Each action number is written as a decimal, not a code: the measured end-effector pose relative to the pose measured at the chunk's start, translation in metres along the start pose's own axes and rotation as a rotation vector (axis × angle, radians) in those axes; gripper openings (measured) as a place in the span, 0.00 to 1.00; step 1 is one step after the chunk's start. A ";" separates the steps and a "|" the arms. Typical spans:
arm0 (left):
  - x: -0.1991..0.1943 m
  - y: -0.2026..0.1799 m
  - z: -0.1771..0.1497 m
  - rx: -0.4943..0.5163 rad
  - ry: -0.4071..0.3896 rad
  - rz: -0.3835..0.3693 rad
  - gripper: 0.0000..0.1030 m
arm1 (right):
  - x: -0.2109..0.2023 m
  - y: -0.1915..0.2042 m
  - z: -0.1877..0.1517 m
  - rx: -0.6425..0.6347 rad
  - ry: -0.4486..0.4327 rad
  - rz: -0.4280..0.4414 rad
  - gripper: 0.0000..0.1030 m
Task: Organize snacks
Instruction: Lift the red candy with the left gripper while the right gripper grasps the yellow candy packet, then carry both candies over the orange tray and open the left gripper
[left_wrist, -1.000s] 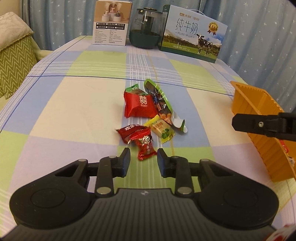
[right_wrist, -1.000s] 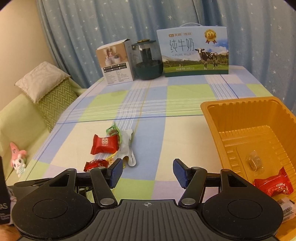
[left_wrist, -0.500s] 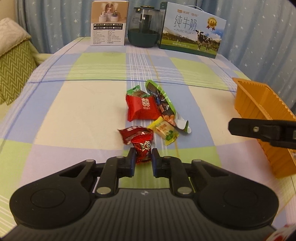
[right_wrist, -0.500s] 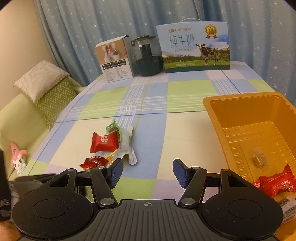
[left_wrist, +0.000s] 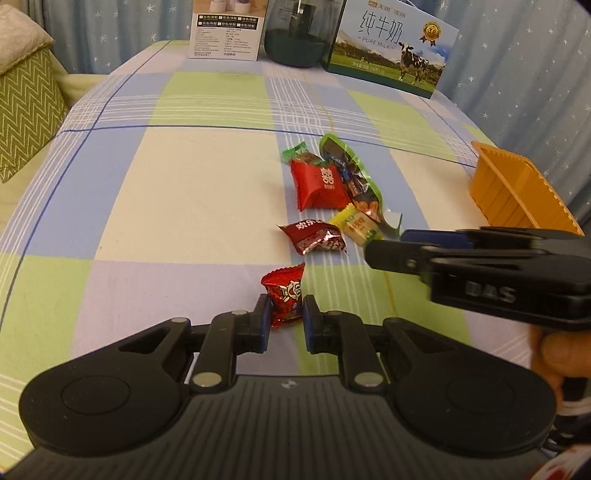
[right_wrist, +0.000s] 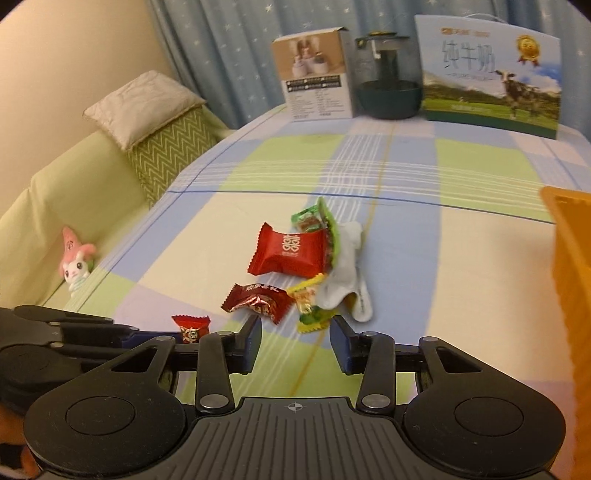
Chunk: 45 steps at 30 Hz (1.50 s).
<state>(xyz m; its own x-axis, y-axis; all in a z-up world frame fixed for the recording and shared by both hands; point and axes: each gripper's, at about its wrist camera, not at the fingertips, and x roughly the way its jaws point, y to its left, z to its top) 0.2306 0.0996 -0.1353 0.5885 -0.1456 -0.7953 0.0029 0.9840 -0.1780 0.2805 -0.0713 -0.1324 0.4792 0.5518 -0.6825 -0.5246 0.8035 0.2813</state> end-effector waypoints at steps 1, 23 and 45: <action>0.000 0.000 0.000 0.003 -0.003 0.003 0.16 | 0.004 -0.001 0.001 -0.003 -0.001 -0.014 0.40; 0.006 -0.009 0.001 -0.010 -0.117 0.100 0.32 | 0.008 0.004 -0.005 -0.036 0.044 -0.093 0.26; -0.033 -0.044 -0.016 0.011 -0.132 0.072 0.15 | -0.079 0.003 -0.031 0.103 -0.099 -0.184 0.26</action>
<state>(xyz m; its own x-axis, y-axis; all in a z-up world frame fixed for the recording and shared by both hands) 0.1977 0.0595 -0.1104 0.6884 -0.0605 -0.7228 -0.0349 0.9926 -0.1163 0.2198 -0.1195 -0.0987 0.6296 0.4092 -0.6604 -0.3501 0.9083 0.2290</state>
